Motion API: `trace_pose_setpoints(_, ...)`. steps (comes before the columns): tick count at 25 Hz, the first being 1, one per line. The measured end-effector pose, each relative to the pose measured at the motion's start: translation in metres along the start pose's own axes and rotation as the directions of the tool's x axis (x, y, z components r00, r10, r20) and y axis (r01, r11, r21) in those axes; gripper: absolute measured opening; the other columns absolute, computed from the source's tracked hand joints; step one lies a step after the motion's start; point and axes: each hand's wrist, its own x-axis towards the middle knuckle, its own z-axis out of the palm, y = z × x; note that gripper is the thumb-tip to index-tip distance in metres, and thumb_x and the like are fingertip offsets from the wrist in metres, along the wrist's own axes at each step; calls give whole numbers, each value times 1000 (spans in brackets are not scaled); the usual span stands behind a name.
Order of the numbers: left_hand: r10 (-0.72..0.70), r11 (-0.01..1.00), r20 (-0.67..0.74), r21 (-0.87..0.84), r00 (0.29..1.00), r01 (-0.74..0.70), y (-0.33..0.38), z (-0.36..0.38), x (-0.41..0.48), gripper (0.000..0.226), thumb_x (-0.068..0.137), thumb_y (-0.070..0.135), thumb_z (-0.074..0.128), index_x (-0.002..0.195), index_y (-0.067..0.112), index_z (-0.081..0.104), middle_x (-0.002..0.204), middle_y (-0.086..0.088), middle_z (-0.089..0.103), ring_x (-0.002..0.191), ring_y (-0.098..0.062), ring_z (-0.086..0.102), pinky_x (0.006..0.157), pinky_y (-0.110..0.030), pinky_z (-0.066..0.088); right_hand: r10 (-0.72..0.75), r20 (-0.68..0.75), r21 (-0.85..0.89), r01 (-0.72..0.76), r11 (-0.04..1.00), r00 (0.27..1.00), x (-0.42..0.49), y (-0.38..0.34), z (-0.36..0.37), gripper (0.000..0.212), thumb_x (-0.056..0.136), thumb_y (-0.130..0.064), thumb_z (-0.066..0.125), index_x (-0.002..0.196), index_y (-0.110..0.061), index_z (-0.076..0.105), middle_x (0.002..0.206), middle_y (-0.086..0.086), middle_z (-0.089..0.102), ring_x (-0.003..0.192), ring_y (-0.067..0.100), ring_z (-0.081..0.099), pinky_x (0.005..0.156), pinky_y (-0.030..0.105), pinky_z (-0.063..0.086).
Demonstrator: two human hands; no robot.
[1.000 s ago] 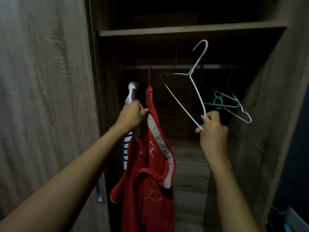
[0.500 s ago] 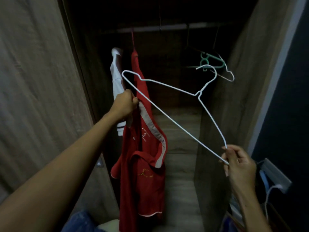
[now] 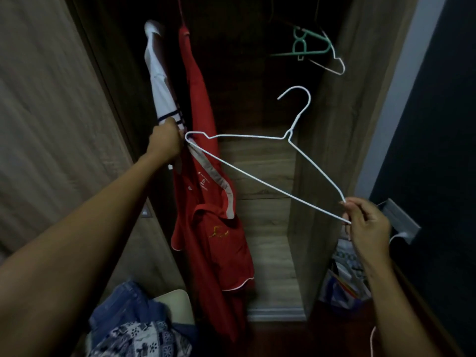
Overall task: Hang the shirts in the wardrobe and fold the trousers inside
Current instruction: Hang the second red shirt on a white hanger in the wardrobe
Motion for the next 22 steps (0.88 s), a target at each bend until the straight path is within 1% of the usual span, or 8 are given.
trace_pose_setpoints(3,27,999,-46,-16,999,-27,6,1,-6,25,97,19,41,108,-3,45,109,-35,55,95,-47,56,79,-48,47,-27,44,-44,29,999,999,-2,3,-3,14,90,1,54,90,-7,65,52,-18,58,39,2,46,39,11,34)
trace_pose_setpoints(8,166,986,-108,43,980,-162,20,-1,-14,23,95,18,47,105,-3,50,106,-33,55,96,-46,54,77,-47,43,-169,130,-94,182,979,977,-4,-11,12,15,87,2,58,87,-10,67,60,-23,60,54,-6,52,53,6,38)
trace_pose_setpoints(10,212,977,-138,38,967,-209,24,-1,-18,23,95,16,48,104,-4,51,105,-32,56,95,-45,55,75,-46,43,-289,162,-111,309,945,943,-8,-20,28,11,86,-4,59,85,-12,67,67,-18,60,60,-8,53,57,10,41)
trace_pose_setpoints(11,229,974,-151,40,962,-225,26,-2,-20,23,95,16,48,105,-5,52,105,-31,56,95,-43,55,74,-45,42,-337,158,-117,357,927,928,-11,-24,39,10,86,-11,58,83,-10,68,71,-11,62,62,-8,54,59,10,41)
trace_pose_setpoints(13,232,973,-184,40,955,-229,30,-4,-25,24,96,17,47,105,-4,53,106,-30,56,96,-42,54,74,-45,41,-404,93,-124,413,902,910,-15,-29,58,20,84,-17,56,80,-3,70,72,-3,62,63,-2,53,61,2,37)
trace_pose_setpoints(15,223,974,-235,18,946,-225,30,-9,-30,24,96,19,47,104,-3,53,105,-28,56,97,-41,54,73,-45,40,-439,21,-144,437,888,898,-19,-31,73,12,83,-7,61,79,0,70,69,-1,61,65,2,51,62,-2,34)
trace_pose_setpoints(19,238,964,-361,-24,902,-264,29,-24,-38,22,95,20,49,98,0,55,99,-22,56,93,-38,54,70,-41,39,-435,-53,-134,425,895,899,-26,-36,96,10,82,0,61,81,0,70,68,2,62,65,4,52,63,-2,34)
trace_pose_setpoints(22,301,933,-419,-55,857,-355,29,-38,-38,20,92,18,53,93,-2,58,93,-23,57,87,-36,55,72,-33,36,-382,-100,-27,381,924,919,-32,-47,111,12,84,0,59,83,-2,71,67,1,62,61,-1,54,61,0,37)
